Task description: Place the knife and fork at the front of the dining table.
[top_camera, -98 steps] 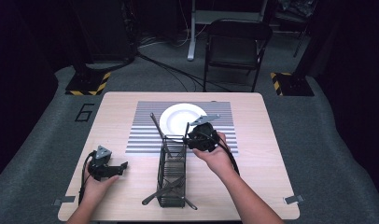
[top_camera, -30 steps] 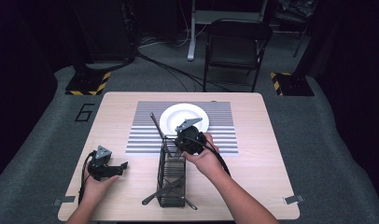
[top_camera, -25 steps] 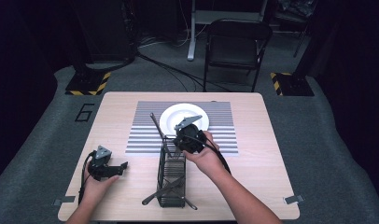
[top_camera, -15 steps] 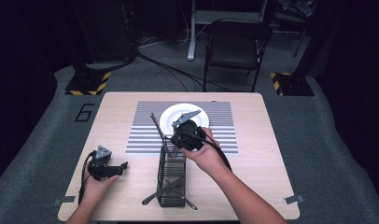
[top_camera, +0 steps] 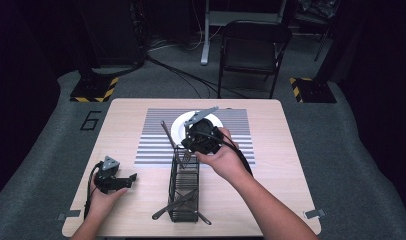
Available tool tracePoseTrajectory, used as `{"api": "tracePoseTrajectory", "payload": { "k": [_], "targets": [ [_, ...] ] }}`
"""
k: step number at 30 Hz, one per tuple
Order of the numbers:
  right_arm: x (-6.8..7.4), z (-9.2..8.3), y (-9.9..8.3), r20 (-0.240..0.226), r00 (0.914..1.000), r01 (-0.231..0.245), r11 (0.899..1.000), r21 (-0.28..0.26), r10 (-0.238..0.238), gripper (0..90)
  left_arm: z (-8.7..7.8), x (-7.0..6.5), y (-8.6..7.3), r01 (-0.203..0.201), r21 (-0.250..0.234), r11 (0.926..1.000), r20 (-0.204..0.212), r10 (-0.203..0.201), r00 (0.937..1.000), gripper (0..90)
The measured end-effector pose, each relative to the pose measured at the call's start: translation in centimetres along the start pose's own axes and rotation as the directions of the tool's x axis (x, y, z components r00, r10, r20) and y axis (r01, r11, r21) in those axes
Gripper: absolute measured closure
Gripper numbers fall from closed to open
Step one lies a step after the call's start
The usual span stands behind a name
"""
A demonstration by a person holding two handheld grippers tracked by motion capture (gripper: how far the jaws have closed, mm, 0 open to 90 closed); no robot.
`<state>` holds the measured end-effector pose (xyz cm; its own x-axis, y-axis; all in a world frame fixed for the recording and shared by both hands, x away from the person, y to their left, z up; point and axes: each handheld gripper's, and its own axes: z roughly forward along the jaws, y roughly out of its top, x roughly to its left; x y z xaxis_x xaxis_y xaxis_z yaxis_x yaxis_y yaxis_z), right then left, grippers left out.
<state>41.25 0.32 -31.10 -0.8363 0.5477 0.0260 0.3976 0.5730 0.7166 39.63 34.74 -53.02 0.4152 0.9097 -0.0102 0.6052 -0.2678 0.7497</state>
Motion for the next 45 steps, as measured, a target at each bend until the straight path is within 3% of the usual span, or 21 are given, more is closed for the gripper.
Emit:
{"api": "tracePoseTrajectory", "payload": {
  "k": [10, 27, 45],
  "targets": [
    [-0.9, -2.8, 1.1, 0.013, 0.9999, -0.003, 1.000, -0.017, 0.003, 87.0, 0.0, 0.0, 0.0, 0.000, 0.000, 1.0000, 0.000, 0.000, 1.0000, 14.2],
    [-4.2, -5.4, -0.6, 0.082, 0.9951, -0.054, 0.998, -0.015, 0.055, 87.0, -0.1, 0.0, 0.0, -0.002, 0.015, 0.9999, 0.004, 0.002, 1.0000, 14.1],
    [-7.2, -4.7, -3.7, 0.160, 0.9809, -0.114, 0.993, 0.009, 0.111, 87.0, -0.1, 0.0, 0.0, -0.001, 0.015, 0.9999, 0.004, 0.001, 1.0000, 14.2]
  ]
}}
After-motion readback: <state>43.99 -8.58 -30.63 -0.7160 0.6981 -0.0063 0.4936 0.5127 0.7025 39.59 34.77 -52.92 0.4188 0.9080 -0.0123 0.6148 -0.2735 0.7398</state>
